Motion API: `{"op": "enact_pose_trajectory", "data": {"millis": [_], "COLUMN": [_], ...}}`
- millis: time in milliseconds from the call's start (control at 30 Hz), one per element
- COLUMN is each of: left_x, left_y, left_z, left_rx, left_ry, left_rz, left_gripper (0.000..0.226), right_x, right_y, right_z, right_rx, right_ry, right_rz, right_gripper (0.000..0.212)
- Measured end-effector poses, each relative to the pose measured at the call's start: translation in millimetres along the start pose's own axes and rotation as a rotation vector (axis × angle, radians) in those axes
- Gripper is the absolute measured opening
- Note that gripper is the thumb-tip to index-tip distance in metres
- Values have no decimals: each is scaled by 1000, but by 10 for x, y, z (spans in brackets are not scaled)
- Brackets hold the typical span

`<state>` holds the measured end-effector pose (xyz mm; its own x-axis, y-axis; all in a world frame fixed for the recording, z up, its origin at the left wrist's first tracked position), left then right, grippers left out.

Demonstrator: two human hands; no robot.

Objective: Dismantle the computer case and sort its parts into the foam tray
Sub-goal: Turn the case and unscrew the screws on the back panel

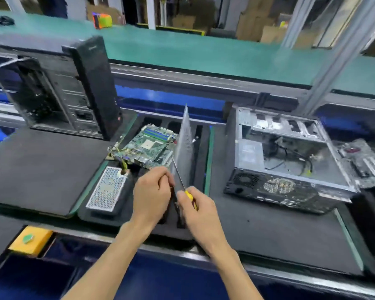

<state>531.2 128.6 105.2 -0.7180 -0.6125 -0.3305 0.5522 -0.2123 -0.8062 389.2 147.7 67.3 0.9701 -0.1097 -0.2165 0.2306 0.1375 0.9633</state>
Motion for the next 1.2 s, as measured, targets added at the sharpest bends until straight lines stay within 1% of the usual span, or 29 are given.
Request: {"op": "enact_pose_trajectory", "data": {"millis": [100, 167, 233, 367, 400, 467, 567, 800, 900, 1067, 1200], "left_x": [-2, 118, 371, 858, 922, 977, 976, 900, 828, 662, 534], "left_y": [-315, -501, -499, -24, 95, 268, 385, 520, 655, 828, 992], "left_z": [-196, -357, -463, -603, -638, -679, -650, -478, -403, -303, -234], "left_rx": [75, 113, 47, -240, -278, -302, -329, -314, -345, -342, -348], "left_ry": [-145, -140, -34, 236, 284, 323, 309, 281, 295, 284, 307], "left_rz": [62, 44, 19, 111, 140, 188, 193, 194, 191, 208, 215], "left_gripper": [27, 30, 28, 33, 32, 30, 32, 22, 21, 21, 20], "right_x": [-453, -700, -884, -1099, -1125, -1154, -1157, -1021, -901, -644, -379], "right_y": [-56, -150, -262, -501, -578, -720, -786, -810, -812, -831, -845], "right_z": [-26, -19, -15, -36, -46, -74, -82, -25, -32, -56, -81], "right_rx": [6, 21, 57, 201, 253, 359, 423, 464, 477, 517, 532], "right_ry": [-25, -49, -65, -73, -69, -62, -66, -101, -104, -101, -83], "right_rz": [33, 30, 37, 68, 85, 129, 168, 143, 133, 124, 108], "right_gripper": [40, 39, 40, 29, 27, 26, 20, 18, 18, 18, 19]}}
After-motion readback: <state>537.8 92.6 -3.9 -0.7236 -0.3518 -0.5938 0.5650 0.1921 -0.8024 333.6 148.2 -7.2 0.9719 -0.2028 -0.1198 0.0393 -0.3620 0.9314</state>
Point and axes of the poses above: each hand's wrist, its own z-axis towards the middle knuckle, its own x-axis out of the palm, y = z × x, the point moved 10 cm from there along z, towards the middle knuckle, and after that the axes turned 15 degrees about -y, right-handed, at the moved point
